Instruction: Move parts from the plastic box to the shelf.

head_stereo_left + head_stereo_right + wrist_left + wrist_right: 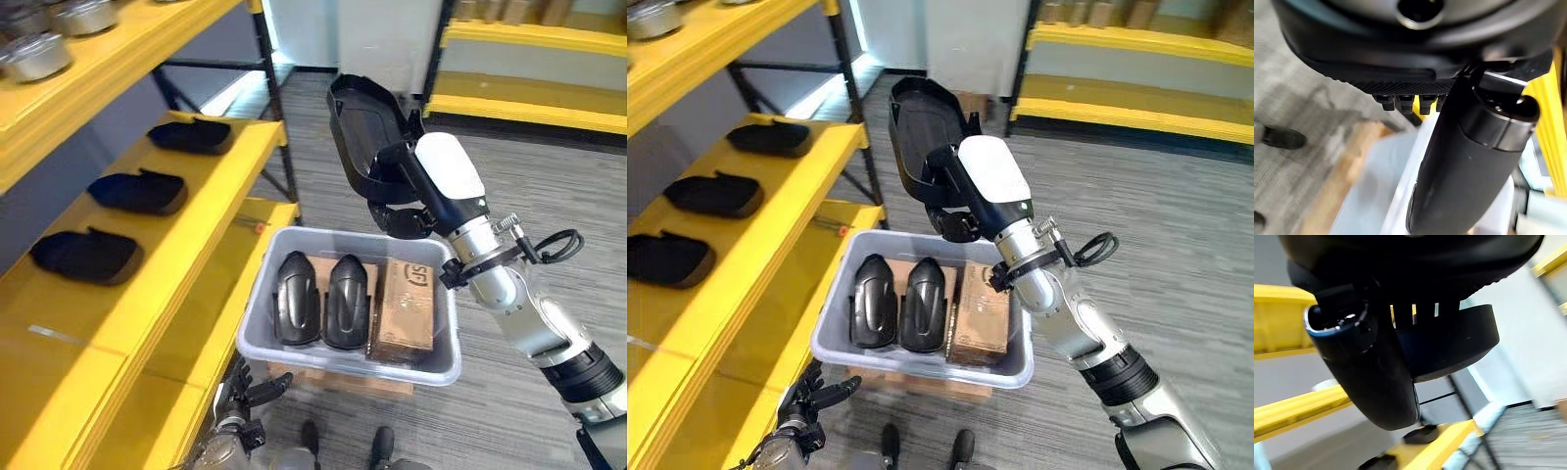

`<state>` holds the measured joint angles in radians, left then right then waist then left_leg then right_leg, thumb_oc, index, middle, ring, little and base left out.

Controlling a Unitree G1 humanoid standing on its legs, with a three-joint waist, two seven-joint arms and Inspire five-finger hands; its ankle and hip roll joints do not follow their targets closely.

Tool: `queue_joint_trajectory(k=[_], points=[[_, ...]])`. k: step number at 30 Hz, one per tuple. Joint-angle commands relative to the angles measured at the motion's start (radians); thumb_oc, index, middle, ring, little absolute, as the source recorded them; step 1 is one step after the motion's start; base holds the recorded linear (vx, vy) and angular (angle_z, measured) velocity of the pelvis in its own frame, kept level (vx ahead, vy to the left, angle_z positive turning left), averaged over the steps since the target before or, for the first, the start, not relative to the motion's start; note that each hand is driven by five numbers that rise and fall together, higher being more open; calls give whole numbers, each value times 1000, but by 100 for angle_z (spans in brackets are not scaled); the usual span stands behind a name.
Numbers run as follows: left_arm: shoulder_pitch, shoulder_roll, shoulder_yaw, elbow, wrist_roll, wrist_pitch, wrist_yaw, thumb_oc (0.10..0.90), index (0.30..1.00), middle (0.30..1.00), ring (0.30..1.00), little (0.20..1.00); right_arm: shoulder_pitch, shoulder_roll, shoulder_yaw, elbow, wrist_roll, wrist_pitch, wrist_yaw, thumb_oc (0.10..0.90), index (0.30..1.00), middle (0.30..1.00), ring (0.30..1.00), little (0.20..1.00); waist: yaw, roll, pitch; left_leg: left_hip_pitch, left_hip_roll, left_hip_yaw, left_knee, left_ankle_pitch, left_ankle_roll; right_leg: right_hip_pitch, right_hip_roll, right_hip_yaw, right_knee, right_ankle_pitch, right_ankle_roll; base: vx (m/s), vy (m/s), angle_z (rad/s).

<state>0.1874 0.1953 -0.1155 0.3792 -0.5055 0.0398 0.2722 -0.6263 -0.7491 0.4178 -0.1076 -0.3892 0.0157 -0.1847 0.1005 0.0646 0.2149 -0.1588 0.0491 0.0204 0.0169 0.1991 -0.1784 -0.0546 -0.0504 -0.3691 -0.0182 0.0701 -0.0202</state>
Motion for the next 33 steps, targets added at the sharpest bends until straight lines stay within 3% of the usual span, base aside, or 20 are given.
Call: queue_joint_trajectory(k=[1,5,6,7,8,11,14,19,24,26,31,32,33], points=[[-22,68,13,-61,-12,-75,16,900,1000,1000,1000,1000,-173,7,-53,-98,-12,-49,-111,400,300,300,300,300,-2,-66,-22,36,123,161,211,-104,77,16,-84,-46,54,-127,66,-79,-160,157],[-25,54,19,-79,-17,-76,13,900,1000,1000,1000,1000,-181,13,-44,-102,-42,-46,-113,400,300,300,300,300,-22,-55,-45,137,200,273,293,-156,65,7,-103,-167,81,-141,54,-60,-69,115],[-24,54,19,-80,-17,-75,13,900,1000,1000,1000,1000,-181,13,-44,-103,-43,-46,-113,400,300,300,300,300,-24,-53,-43,140,201,272,292,-156,64,9,-102,-169,83,-144,55,-100,77,134],[-35,44,8,-79,-12,-72,10,900,1000,1000,1000,1000,-153,1,-67,-107,-59,-42,-115,400,300,300,300,300,-58,-30,-62,245,265,392,227,-138,35,-1,-148,-275,133,-153,65,-119,141,135],[-41,46,0,-85,-7,-71,7,900,1000,1000,1000,1000,-143,-3,-77,-107,-59,-39,-116,400,300,300,300,300,-65,-16,-64,263,265,413,196,-139,28,-9,-171,-306,159,-149,68,-146,180,159],[-50,50,-26,-104,17,-68,-7,900,1000,1000,1000,1000,-121,-19,-114,-114,-62,-37,-121,400,300,300,300,300,-88,9,-76,287,244,469,76,-171,41,-23,-251,-381,229,-126,93,-111,195,145],[-45,51,-23,-108,30,-66,-3,900,1000,1000,1000,1000,-72,10,-131,-107,-55,-34,-110,400,300,300,300,300,-79,17,-73,285,192,409,46,-211,66,-24,-312,-391,279,-91,118,-30,241,116],[-30,66,-3,-123,52,-71,-14,900,1000,1000,1000,1000,-21,43,-155,-107,-48,-38,-94,400,300,300,300,300,-56,-11,-72,283,124,390,27,-274,117,15,-394,-438,309,-43,163,3,189,37],[-29,70,14,-113,64,-65,-7,900,1000,1000,1000,1000,43,70,-179,-110,-64,-35,-90,400,300,300,300,300,-22,-55,-71,259,49,336,10,-300,153,62,-459,-465,277,61,232,-6,194,29],[-36,82,6,-124,84,-56,-18,900,1000,1000,1000,1000,72,79,-193,-111,-77,-31,-89,400,300,300,300,300,-14,-73,-74,256,10,293,1,-313,172,91,-486,-468,273,99,252,67,250,61],[-34,107,-6,-142,118,-43,-37,900,1000,1000,1000,1000,123,96,-207,-106,-89,-29,-69,400,300,300,300,300,-18,-93,-73,263,-38,240,0,-332,206,119,-528,-466,359,93,253,57,194,63],[-30,111,-9,-148,121,-37,-40,900,1000,1000,1000,1000,131,99,-207,-103,-90,-27,-66,400,300,300,300,300,-26,-102,-71,274,-45,227,-11,-331,211,104,-530,-416,388,105,257,41,88,70],[-42,127,-15,-146,130,-37,-36,900,1000,1000,1000,1000,143,98,-210,-91,-86,-22,-63,400,300,300,300,300,-54,-118,-61,281,-44,204,-29,-320,211,24,-474,-200,395,112,254,14,39,89]])
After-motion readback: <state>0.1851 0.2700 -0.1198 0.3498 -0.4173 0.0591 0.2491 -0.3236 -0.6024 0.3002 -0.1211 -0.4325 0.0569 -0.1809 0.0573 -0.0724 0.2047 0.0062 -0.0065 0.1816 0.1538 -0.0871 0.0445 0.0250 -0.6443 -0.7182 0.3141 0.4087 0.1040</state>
